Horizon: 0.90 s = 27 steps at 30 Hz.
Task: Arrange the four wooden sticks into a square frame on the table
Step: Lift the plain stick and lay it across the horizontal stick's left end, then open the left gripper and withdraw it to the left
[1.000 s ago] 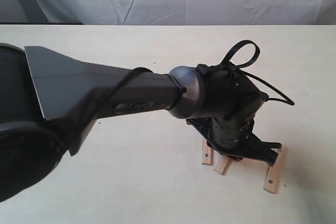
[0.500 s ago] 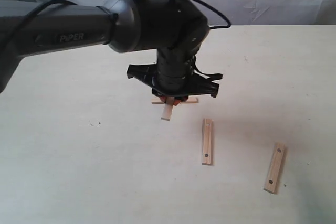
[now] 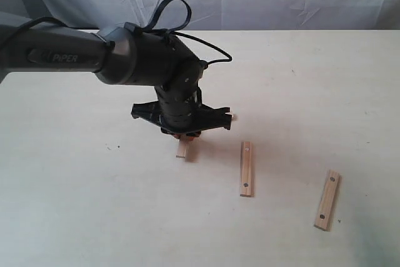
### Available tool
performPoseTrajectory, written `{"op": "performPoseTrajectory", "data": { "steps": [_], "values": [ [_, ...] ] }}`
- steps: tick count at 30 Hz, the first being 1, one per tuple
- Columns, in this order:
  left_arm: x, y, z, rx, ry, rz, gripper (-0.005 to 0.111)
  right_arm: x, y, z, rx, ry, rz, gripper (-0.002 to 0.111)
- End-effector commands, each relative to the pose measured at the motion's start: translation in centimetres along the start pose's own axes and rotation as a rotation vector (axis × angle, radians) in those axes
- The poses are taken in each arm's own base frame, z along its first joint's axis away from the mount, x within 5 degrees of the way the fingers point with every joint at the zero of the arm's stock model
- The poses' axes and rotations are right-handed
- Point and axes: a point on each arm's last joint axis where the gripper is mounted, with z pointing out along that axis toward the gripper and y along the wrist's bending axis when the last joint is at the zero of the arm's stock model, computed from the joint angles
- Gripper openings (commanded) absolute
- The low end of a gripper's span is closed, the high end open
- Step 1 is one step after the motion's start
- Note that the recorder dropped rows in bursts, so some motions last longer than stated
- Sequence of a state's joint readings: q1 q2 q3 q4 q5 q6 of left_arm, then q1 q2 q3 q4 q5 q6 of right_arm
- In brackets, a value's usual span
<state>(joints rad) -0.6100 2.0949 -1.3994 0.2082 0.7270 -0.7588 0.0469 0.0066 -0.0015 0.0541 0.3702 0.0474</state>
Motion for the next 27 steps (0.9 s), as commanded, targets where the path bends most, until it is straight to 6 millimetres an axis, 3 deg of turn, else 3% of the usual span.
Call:
{"op": "performPoseTrajectory", "data": {
  "steps": [1, 10, 15, 17, 22, 27],
  "values": [
    [-0.2, -0.1, -0.1, 0.015, -0.026, -0.002, 0.000, -0.1, 0.0, 0.0, 0.004, -0.021, -0.003, -0.001],
    [-0.4, 0.1, 0.0, -0.010, -0.045, 0.057, 0.003, -0.1, 0.0, 0.0, 0.004, -0.021, -0.003, -0.001],
    [-0.4, 0.2, 0.0, -0.017, -0.048, 0.066, 0.028, -0.1, 0.0, 0.0, 0.004, -0.021, -0.003, -0.001],
    [-0.4, 0.3, 0.0, -0.025, -0.052, 0.076, 0.032, -0.1, 0.0, 0.0, 0.004, -0.021, -0.003, -0.001],
    [-0.4, 0.3, -0.1, -0.032, -0.050, 0.079, 0.032, -0.1, 0.0, 0.0, 0.004, -0.021, -0.003, -0.001],
    [-0.8, 0.6, -2.0, -0.026, -0.079, 0.075, 0.031, -0.1, 0.0, 0.0, 0.004, -0.021, -0.003, -0.001]
  ]
}}
